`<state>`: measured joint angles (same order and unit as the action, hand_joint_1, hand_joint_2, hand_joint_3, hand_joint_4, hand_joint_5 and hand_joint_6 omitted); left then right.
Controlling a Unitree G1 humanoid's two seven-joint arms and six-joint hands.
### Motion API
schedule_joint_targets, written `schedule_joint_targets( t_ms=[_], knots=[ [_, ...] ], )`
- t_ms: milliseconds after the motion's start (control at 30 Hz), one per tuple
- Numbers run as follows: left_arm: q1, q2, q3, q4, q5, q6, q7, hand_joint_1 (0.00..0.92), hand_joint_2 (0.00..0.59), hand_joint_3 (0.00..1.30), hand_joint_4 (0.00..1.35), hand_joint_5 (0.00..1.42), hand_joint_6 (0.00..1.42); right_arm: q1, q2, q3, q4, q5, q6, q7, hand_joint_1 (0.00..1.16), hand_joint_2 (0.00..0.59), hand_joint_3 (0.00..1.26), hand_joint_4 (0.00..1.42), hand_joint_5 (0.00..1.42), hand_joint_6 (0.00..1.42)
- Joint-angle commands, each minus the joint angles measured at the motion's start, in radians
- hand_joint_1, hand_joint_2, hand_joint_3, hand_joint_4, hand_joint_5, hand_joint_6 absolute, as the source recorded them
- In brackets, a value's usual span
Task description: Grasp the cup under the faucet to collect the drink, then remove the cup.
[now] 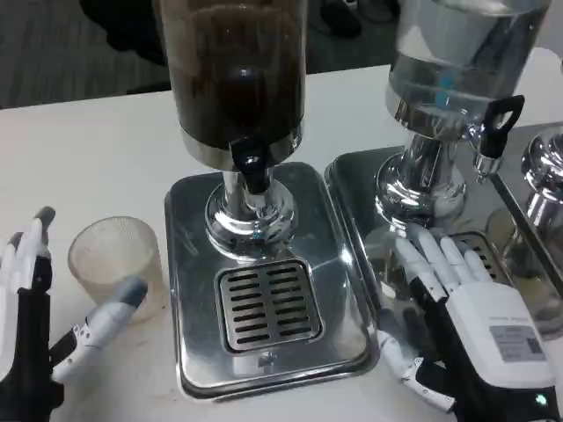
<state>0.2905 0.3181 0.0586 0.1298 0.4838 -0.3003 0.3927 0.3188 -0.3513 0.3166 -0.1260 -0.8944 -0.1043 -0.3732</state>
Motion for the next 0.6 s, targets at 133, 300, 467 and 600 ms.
schedule_joint_targets(
  t_ms=[133,300,467,600],
  knots=[
    [-0.107,0.001,-0.013,0.192,-0.079,-0.101,-0.035,0.003,0.017,0.00,0.00,0.00,0.00,0.001,-0.002,-0.010,-0.016,0.002,0.005,0.013,0.37,0.537,0.08,0.00,0.00,0.00],
    [-0.154,0.003,-0.033,0.321,-0.105,-0.174,-0.054,0.030,0.002,0.00,0.00,0.00,0.00,0.004,0.004,-0.009,-0.015,0.005,0.008,0.016,0.37,0.536,0.08,0.00,0.00,0.00],
    [-0.177,0.002,-0.052,0.400,-0.098,-0.238,-0.028,0.028,0.000,0.00,0.00,0.00,0.00,0.007,0.006,-0.010,-0.018,0.003,0.011,0.018,0.38,0.536,0.08,0.00,0.00,0.00],
    [-0.185,0.010,-0.049,0.436,-0.095,-0.269,-0.012,0.048,0.000,0.00,0.00,0.00,0.00,0.008,0.003,-0.010,-0.022,0.006,0.012,0.027,0.39,0.533,0.08,0.00,0.00,0.00]
  ],
)
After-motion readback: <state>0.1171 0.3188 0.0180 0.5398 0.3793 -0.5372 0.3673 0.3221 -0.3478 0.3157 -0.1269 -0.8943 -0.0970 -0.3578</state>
